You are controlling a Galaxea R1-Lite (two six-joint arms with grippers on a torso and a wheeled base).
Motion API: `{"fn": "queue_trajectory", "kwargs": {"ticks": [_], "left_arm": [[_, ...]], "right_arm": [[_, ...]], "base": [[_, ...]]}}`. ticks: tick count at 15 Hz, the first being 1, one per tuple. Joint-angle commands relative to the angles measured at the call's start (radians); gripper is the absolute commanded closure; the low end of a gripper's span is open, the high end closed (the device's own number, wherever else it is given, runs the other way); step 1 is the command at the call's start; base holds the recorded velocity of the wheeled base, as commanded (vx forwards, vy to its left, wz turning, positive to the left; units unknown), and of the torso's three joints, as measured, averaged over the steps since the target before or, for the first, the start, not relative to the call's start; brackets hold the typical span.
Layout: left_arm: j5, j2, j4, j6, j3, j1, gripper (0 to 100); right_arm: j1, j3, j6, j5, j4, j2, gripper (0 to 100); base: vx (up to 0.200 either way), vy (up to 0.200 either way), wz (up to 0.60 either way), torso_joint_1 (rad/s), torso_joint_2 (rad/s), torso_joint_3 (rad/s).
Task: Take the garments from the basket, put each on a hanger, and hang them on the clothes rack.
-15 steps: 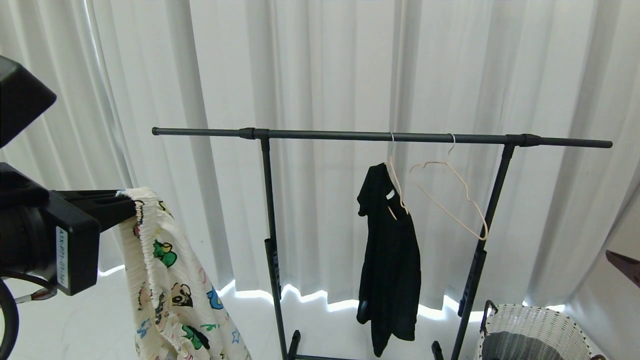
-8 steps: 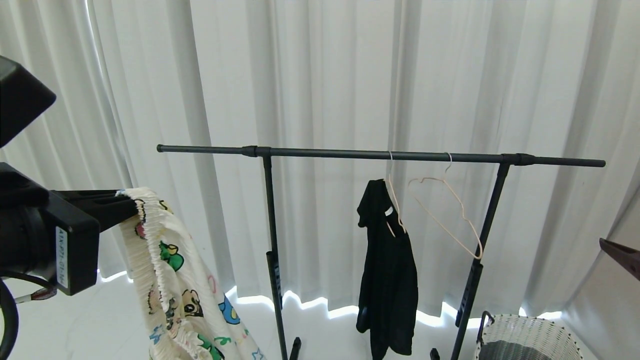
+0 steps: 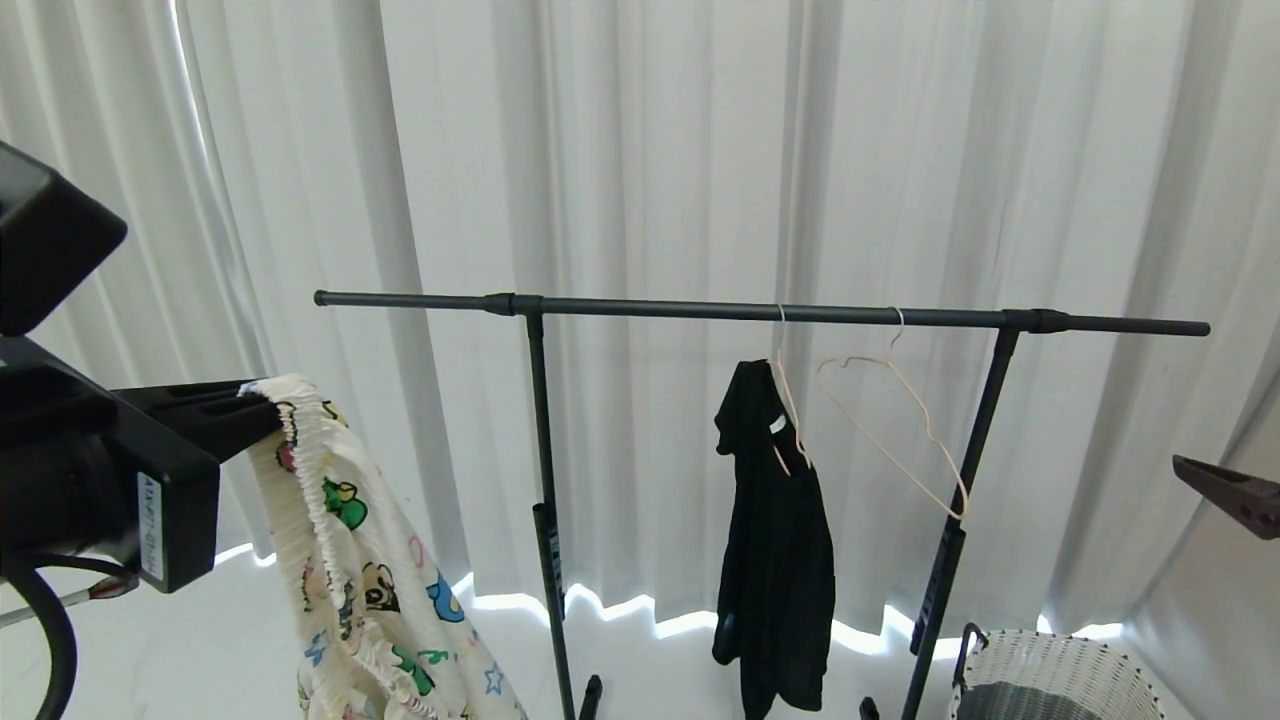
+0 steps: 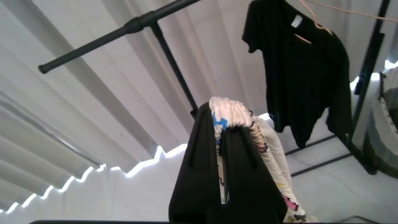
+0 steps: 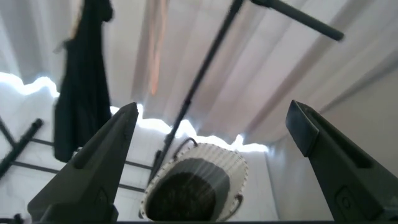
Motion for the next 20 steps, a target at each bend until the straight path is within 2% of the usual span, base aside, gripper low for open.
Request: {"fn": "queue_trajectory", "kwargs": {"ticks": [1,4,7,8,18,20], "left_arm": [[0.000,-0.002,-0.002,0.000,0.009,0.026,100],[0.000,-0.005,-0.002,0.000,0.009,0.032,100],[0.000,-0.003,-0.002,0.000,0.009,0.032,100],[0.000,-0.005,-0.002,0.000,0.009,0.032,100],[0.001,-0.025,-0.004,0.000,0.003,0.032,100],[0.001,-0.025,-0.008,0.000,0.000,0.032,100]], "right_arm": [[0.001,-0.037,-0.001,0.002,0.000,0.056,0],[0.001,-0.071,0.001,0.010,0.000,0.092,0],[-0.016,-0.069,0.018,0.122,0.000,0.096,0],[-0.018,-0.066,0.018,0.131,0.000,0.101,0],[-0.102,-0.066,0.019,0.103,-0.007,0.263,0],[-0.099,-0.063,0.019,0.106,-0.007,0.299,0]], "base": [[0.200,0.000,0.00,0.002,0.00,-0.002],[0.200,0.000,0.00,-0.001,0.00,0.002],[0.200,0.000,0.00,0.010,0.00,0.001],[0.200,0.000,0.00,0.002,0.00,0.002],[0.200,0.000,0.00,0.003,0.00,0.003],[0.000,0.000,0.00,0.000,0.00,0.000]]}}
